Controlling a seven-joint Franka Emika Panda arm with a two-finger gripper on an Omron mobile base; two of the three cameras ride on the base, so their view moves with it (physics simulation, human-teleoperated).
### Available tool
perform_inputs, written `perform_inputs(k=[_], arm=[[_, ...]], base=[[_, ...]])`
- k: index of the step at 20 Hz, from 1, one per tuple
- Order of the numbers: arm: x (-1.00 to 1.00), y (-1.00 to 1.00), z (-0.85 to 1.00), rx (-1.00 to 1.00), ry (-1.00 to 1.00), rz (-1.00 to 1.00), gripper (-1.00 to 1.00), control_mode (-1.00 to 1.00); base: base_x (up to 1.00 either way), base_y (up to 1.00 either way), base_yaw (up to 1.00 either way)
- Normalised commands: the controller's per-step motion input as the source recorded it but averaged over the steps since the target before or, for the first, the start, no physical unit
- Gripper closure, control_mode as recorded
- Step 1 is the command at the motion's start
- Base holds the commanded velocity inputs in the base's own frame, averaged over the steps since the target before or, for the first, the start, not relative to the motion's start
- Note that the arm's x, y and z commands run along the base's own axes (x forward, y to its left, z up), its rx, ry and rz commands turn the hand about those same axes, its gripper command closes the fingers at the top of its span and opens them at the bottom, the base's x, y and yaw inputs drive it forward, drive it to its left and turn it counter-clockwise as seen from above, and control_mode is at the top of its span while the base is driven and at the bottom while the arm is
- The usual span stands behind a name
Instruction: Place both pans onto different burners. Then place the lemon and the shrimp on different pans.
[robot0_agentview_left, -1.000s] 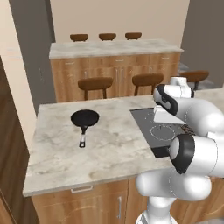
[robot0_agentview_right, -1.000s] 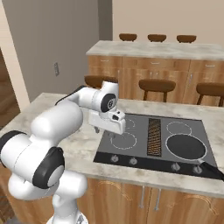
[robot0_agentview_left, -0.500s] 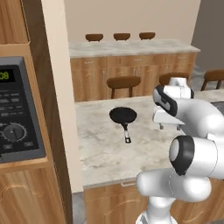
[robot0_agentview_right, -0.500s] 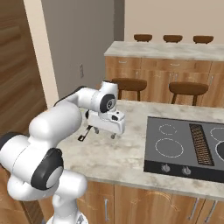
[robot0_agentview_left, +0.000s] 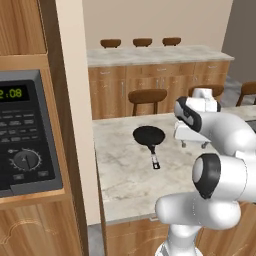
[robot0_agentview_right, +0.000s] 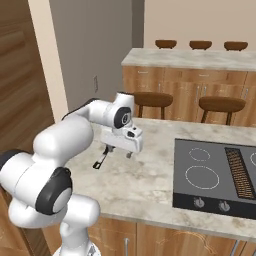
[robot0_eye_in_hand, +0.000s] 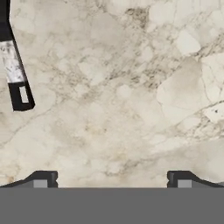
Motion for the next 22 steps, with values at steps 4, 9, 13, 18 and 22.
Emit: perform_inputs(k=[4,9,13,18,22], arm=[[0.65,0.49,-0.01,-0.05,0.00,0.00,-1.00,-1.00],[0.97,0.57,-0.02,-0.03,0.00,0.00,-1.00,-1.00],[0.92,0.47,-0.05,0.00,0.00,0.00,-1.00,-1.00],[0.50,0.29,-0.24,0.00,0.00,0.00,-1.00,-1.00],[0.30,0.33,-0.52,0.00,0.00,0.00,-1.00,-1.00]], base=[[0.00,0.00,0.00],[0.00,0.00,0.00],[0.00,0.00,0.00],[0.00,0.00,0.00],[0.00,0.00,0.00]])
